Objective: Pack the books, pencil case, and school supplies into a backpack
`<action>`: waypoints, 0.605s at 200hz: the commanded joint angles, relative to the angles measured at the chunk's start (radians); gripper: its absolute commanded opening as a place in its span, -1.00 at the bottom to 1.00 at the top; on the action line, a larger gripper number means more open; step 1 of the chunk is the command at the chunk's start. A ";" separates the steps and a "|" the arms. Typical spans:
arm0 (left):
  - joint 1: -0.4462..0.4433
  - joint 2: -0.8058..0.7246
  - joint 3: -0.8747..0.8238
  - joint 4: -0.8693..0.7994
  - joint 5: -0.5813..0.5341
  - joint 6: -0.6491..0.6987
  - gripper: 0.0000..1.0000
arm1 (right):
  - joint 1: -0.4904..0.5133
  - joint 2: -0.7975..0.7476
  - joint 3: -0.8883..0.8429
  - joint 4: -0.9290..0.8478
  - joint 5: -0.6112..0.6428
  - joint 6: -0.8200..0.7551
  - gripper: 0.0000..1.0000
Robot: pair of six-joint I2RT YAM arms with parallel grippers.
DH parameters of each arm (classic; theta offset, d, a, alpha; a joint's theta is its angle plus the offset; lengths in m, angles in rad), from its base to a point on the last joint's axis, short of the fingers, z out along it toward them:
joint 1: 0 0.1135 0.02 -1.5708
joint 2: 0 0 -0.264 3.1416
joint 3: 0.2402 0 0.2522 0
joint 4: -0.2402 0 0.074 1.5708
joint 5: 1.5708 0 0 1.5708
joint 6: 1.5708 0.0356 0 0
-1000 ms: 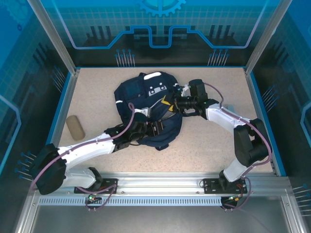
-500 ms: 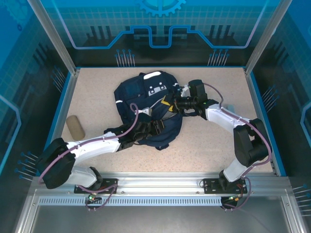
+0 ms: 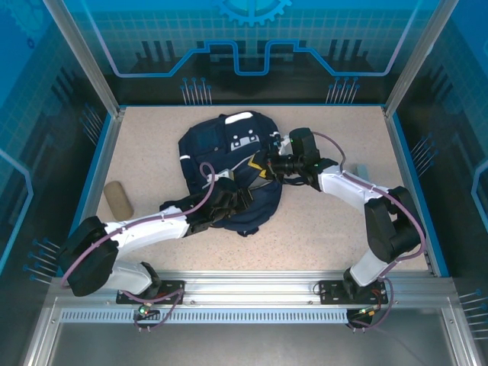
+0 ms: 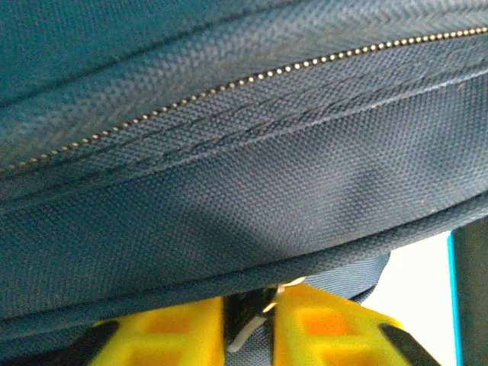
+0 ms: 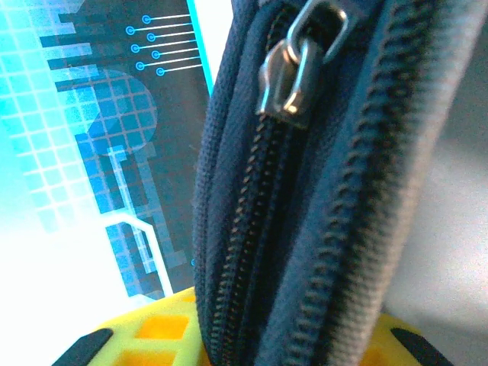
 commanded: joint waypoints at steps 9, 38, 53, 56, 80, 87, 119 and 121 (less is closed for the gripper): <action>0.008 -0.016 0.024 -0.063 -0.075 0.005 -0.80 | 0.012 -0.035 -0.001 0.006 -0.024 -0.034 -0.50; 0.007 -0.053 0.019 -0.125 -0.110 0.050 -1.00 | -0.008 -0.055 0.004 -0.048 0.006 -0.070 -0.56; 0.009 -0.072 0.018 -0.173 -0.136 0.075 -1.00 | -0.021 -0.071 0.012 -0.101 0.035 -0.102 -0.60; 0.009 -0.075 0.016 -0.185 -0.141 0.081 -1.00 | -0.022 -0.073 0.012 -0.108 0.040 -0.105 -0.60; 0.009 -0.101 0.009 -0.297 -0.204 0.113 -1.00 | -0.049 -0.101 0.014 -0.182 0.097 -0.148 -0.67; 0.011 -0.110 0.003 -0.328 -0.221 0.119 -1.00 | -0.059 -0.109 0.012 -0.194 0.113 -0.158 -0.71; 0.038 -0.154 -0.054 -0.390 -0.264 0.126 -1.00 | -0.108 -0.128 -0.009 -0.203 0.140 -0.176 -0.77; 0.041 -0.156 -0.058 -0.388 -0.264 0.129 -1.00 | -0.111 -0.128 -0.011 -0.200 0.140 -0.176 -0.77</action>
